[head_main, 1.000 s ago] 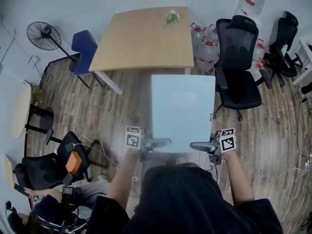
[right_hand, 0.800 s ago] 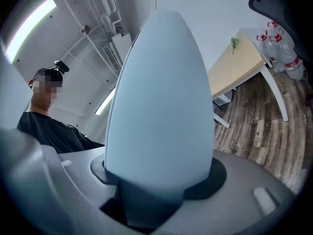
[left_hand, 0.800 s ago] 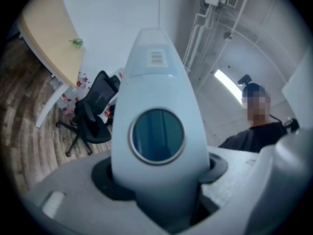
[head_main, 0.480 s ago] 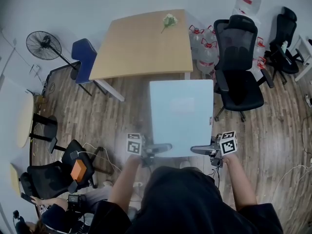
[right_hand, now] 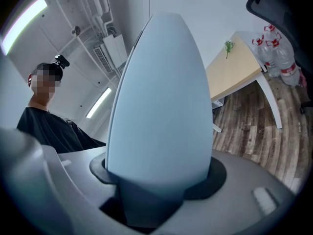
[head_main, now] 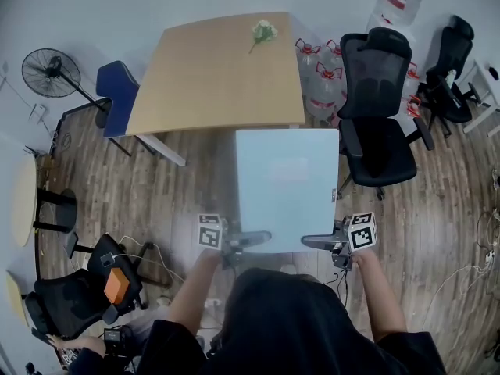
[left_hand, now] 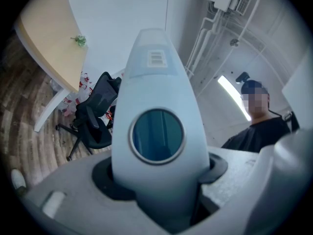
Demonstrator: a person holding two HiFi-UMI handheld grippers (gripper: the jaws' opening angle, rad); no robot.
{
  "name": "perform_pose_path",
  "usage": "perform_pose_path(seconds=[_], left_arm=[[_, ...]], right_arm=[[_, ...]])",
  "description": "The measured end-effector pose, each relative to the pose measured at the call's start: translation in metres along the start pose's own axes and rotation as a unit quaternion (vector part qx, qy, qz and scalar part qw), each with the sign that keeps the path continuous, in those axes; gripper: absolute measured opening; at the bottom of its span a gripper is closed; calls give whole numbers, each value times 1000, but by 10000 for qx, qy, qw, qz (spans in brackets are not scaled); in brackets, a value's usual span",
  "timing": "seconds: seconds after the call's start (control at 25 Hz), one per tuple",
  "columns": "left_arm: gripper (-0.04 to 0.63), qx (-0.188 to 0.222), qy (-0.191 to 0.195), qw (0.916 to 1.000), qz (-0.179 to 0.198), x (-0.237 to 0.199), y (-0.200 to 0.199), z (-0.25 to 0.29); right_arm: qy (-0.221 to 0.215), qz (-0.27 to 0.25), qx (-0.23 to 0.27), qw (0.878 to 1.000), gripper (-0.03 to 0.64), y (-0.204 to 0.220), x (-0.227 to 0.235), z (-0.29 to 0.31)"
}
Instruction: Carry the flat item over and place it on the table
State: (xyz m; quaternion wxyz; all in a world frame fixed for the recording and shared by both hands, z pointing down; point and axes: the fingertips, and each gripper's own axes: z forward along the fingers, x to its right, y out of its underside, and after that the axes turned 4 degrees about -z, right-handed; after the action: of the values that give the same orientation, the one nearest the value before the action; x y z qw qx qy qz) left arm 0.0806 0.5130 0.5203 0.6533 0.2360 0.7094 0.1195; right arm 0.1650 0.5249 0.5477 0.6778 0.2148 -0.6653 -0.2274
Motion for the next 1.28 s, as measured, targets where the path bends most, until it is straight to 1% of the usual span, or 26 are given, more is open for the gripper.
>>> perform_pose_path(seconds=[0.16, 0.32, 0.56, 0.8, 1.12, 1.28], left_arm=[[322, 15, 73, 9999, -102, -33, -51, -12], [322, -50, 70, 9997, -221, -63, -112, -26], [321, -115, 216, 9995, -217, -93, -206, -55], [322, -178, 289, 9992, -199, -116, -279, -82], [325, -183, 386, 9991, -86, -140, -353, -111], [325, -101, 376, 9992, -103, -152, -372, -121]], right_arm=[[120, 45, 27, 9999, 321, -45, 38, 19], [180, 144, 137, 9996, 322, -97, 74, 41], [356, 89, 201, 9991, 322, -181, 111, 83], [464, 90, 305, 9984, 321, -244, 142, 122], [541, -83, 349, 9979, 321, -308, 173, 160], [586, -33, 321, 9978, 321, -324, 186, 172]])
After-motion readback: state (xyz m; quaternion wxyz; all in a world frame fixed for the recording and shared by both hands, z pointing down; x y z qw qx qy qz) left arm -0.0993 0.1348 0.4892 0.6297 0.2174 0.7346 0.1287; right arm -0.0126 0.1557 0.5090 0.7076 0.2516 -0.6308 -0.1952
